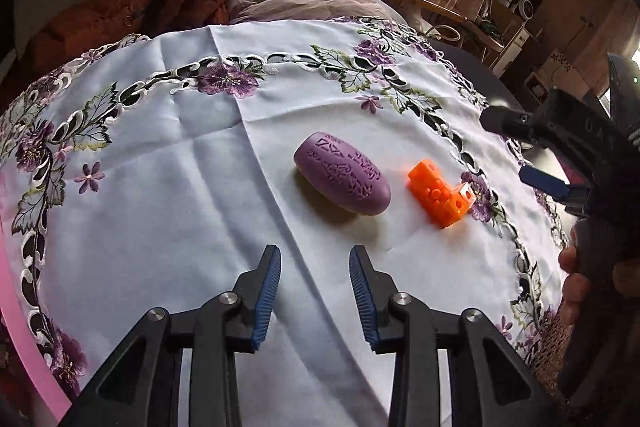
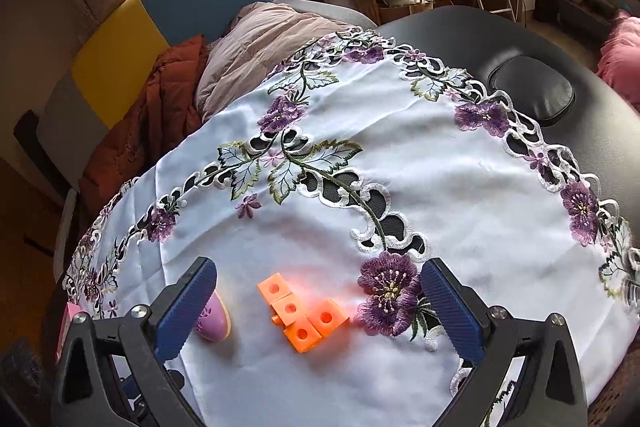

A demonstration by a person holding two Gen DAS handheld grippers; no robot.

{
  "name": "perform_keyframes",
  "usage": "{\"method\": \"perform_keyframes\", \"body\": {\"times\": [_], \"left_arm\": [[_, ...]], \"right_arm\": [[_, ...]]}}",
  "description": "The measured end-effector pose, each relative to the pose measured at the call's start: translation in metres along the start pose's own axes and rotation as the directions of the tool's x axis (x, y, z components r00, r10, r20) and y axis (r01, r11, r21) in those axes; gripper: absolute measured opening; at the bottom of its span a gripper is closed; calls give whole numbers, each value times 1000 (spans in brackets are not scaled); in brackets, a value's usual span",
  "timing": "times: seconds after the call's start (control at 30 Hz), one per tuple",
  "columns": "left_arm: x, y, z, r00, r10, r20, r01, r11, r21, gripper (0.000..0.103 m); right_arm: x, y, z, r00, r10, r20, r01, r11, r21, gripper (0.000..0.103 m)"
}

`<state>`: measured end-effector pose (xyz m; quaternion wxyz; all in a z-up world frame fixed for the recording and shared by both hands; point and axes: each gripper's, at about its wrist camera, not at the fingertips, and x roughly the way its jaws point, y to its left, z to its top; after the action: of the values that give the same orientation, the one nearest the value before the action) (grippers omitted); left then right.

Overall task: Organize rigid objects
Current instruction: 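Grasp the purple egg-shaped toy with the left gripper, then hold the purple egg with the left gripper while the right gripper grasps the orange cubes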

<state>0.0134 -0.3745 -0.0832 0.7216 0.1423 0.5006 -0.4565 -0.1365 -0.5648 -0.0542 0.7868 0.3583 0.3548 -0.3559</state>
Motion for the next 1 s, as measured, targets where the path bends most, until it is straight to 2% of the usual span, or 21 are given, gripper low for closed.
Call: {"method": "perform_keyframes", "body": {"times": [0.13,0.27,0.47,0.6,0.73,0.8,0.83,0.87,1.0], "left_arm": [[4,-5,17,999,-34,-11,34,998,-47,49],[21,-12,36,997,-65,-35,61,992,-113,52],[52,-14,58,997,-26,-70,13,984,-180,56],[63,-21,66,997,11,-82,-23,989,-143,56],[75,-29,64,993,46,-105,-54,996,-70,56],[75,-32,63,994,64,-91,-66,998,-22,55],[75,-33,62,994,72,-88,-72,997,-5,46],[73,-32,60,993,91,-77,-90,996,5,44],[51,-17,43,995,77,-57,-77,997,-3,44]], "right_arm": [[-2,-2,2,1000,7,10,-7,1000,13,103],[-5,-2,3,1000,18,21,-18,1000,19,103],[-6,-1,3,999,39,23,-39,999,23,103],[-6,-4,4,999,46,26,-47,998,36,103],[-6,-4,4,998,51,25,-52,998,42,103],[-6,-4,4,999,47,25,-48,998,41,103],[-6,-4,4,999,44,25,-45,998,41,103],[-5,-4,4,999,42,25,-43,998,42,103],[-5,-5,3,999,38,21,-39,998,42,103]]}}
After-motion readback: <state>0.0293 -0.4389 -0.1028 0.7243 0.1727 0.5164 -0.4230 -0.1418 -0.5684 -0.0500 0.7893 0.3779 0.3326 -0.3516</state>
